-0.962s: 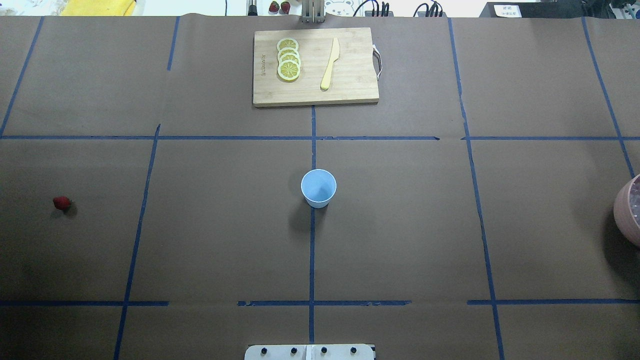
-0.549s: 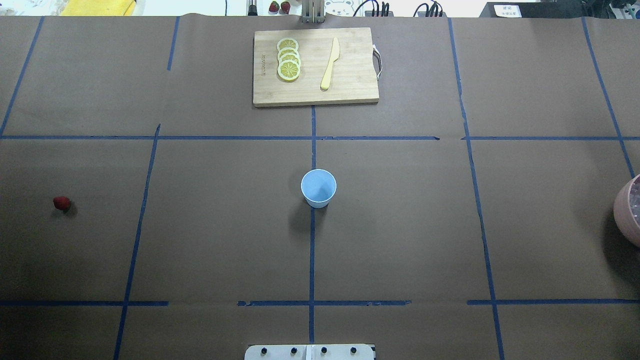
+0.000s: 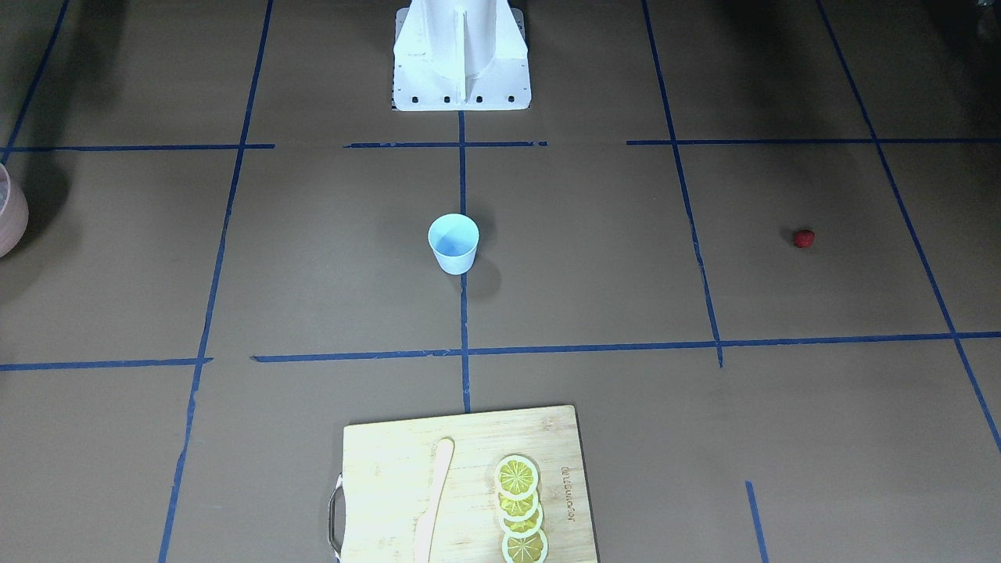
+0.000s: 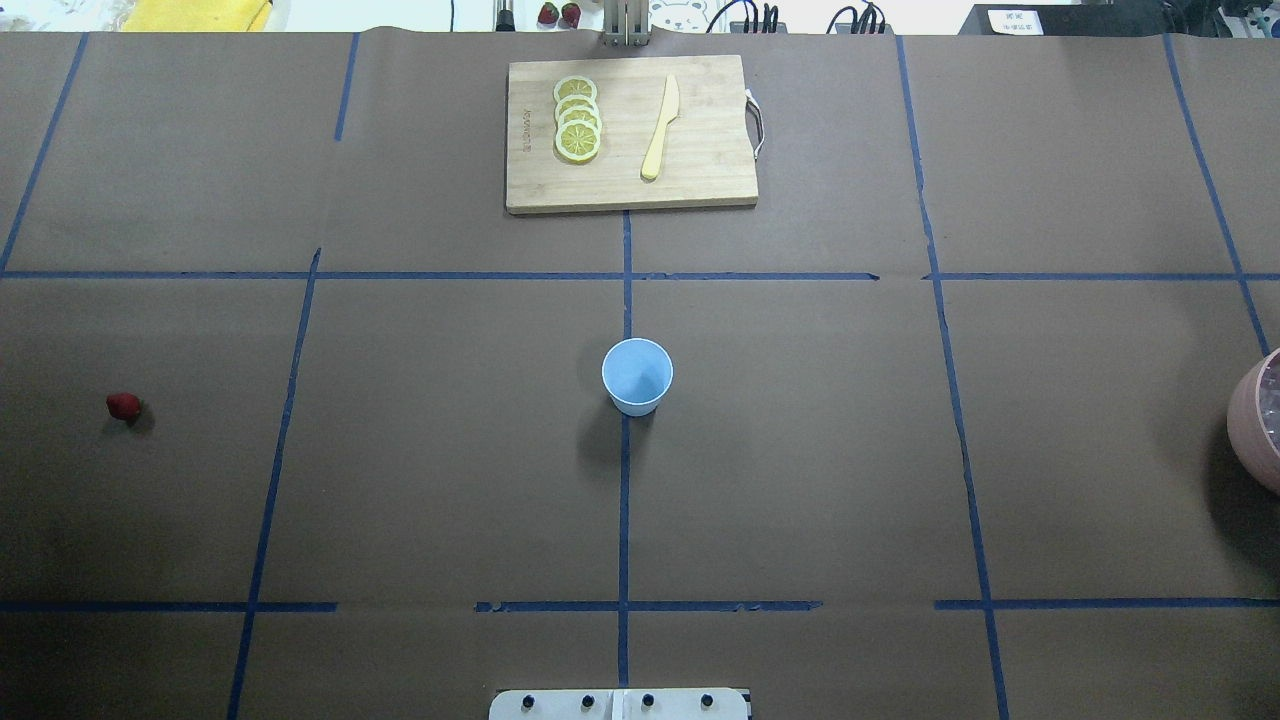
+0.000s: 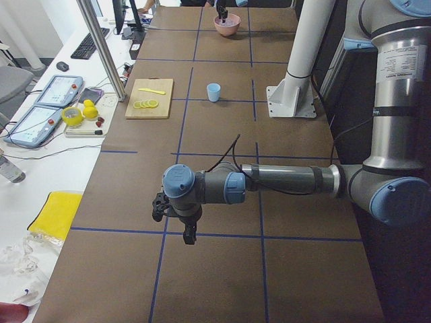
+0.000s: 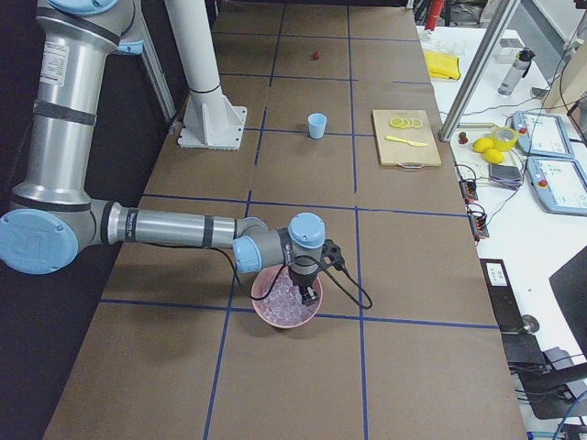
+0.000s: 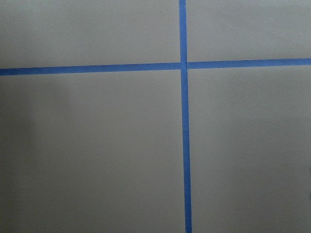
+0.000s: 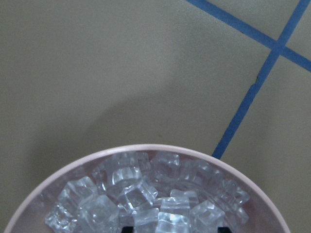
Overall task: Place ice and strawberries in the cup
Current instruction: 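Grasp an ice cube from the pink bowl with the right gripper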
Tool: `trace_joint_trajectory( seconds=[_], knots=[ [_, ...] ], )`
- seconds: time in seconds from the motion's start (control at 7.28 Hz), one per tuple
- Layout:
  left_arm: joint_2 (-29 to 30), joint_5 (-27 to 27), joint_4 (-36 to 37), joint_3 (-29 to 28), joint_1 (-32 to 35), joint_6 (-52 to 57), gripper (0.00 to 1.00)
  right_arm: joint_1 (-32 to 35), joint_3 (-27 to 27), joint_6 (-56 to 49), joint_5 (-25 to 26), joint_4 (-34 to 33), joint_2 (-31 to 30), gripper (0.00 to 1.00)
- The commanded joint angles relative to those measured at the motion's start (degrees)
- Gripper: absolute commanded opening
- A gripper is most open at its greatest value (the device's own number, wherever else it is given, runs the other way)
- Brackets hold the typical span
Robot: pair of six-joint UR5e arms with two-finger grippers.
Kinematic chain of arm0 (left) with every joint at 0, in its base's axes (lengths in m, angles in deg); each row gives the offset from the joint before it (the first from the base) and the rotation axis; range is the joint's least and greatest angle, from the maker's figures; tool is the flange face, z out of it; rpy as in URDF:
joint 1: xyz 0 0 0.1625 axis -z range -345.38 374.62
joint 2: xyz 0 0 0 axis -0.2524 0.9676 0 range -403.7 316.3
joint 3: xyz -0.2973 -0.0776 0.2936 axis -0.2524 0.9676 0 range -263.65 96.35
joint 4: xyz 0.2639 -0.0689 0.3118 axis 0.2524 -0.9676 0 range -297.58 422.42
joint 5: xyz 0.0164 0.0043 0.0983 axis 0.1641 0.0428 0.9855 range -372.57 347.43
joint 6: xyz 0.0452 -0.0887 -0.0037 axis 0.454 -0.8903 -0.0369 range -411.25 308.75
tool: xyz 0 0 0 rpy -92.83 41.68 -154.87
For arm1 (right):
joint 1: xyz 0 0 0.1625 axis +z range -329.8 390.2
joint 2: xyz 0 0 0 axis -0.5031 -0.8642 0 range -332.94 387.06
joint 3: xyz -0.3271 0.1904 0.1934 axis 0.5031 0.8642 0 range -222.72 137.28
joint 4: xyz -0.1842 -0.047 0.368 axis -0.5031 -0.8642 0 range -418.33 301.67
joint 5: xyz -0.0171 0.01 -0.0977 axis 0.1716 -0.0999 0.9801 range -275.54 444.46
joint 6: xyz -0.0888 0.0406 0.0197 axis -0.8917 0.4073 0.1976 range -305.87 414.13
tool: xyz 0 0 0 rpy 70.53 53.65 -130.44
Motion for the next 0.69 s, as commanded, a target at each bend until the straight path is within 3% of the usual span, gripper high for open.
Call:
trace_joint_trajectory(
  seconds=[0.0, 0.55],
  knots=[
    [0.0, 0.0, -0.08, 0.0, 0.0, 0.07, 1.0, -0.12, -0.07, -0.15, -0.04, 0.0, -0.75, 0.65],
    [0.0, 0.0, -0.08, 0.0, 0.0, -0.02, 1.0, -0.65, -0.07, -0.15, 0.05, 0.09, -0.93, 0.62]
  ],
)
